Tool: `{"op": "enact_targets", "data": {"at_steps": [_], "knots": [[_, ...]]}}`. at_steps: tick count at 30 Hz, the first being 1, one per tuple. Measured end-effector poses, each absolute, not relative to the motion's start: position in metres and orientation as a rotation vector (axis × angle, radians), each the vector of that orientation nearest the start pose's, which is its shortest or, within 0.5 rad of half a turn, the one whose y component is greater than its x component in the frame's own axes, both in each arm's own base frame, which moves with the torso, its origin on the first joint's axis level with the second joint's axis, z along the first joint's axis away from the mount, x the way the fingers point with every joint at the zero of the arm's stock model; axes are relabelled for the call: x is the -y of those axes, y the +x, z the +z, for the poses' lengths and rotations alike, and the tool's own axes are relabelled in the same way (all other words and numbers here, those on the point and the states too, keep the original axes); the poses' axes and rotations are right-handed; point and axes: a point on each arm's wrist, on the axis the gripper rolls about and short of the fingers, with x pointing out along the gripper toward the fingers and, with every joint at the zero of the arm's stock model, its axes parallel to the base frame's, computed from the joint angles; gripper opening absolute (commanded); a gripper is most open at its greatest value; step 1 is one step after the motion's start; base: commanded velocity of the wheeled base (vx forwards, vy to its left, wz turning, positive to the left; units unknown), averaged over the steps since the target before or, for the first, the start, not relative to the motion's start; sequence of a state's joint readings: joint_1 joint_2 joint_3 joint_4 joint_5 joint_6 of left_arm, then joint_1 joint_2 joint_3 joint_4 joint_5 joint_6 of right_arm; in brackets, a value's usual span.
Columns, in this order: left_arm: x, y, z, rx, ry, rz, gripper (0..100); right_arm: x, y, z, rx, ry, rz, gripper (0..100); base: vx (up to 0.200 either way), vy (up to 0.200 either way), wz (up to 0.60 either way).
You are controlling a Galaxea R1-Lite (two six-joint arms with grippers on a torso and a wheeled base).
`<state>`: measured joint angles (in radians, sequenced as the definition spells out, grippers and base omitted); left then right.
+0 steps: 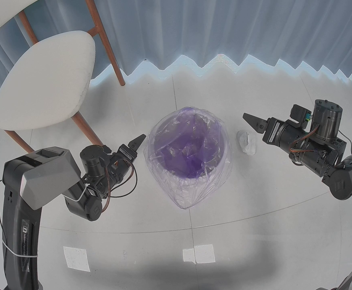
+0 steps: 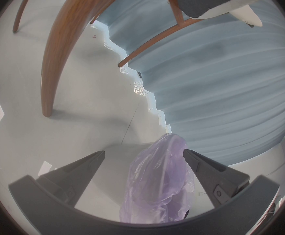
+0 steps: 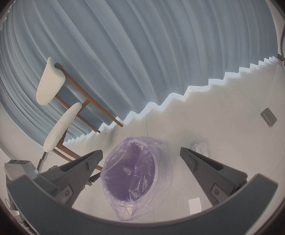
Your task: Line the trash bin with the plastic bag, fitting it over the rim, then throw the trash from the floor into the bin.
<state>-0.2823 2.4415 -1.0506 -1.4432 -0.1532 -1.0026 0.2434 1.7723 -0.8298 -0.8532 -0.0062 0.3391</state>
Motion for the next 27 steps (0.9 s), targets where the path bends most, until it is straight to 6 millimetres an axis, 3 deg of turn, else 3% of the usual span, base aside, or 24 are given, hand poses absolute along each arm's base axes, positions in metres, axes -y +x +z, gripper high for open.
{"op": "enact_targets", "data": {"at_steps": [24, 25, 27], "knots": [[0.142, 0.42, 0.022, -0.228, -1.175, -0.474, 100, -0.079, 0.317, 0.187, -0.131, 0.326, 0.22, 100, 0.0, 0.0, 0.0], [0.142, 0.42, 0.022, -0.227, -1.176, -0.476, 0, -0.079, 0.317, 0.187, -0.131, 0.325, 0.22, 100, 0.0, 0.0, 0.0], [0.143, 0.421, 0.02, -0.229, -1.177, -0.475, 0, -0.079, 0.317, 0.187, -0.132, 0.325, 0.22, 100, 0.0, 0.0, 0.0]]}}
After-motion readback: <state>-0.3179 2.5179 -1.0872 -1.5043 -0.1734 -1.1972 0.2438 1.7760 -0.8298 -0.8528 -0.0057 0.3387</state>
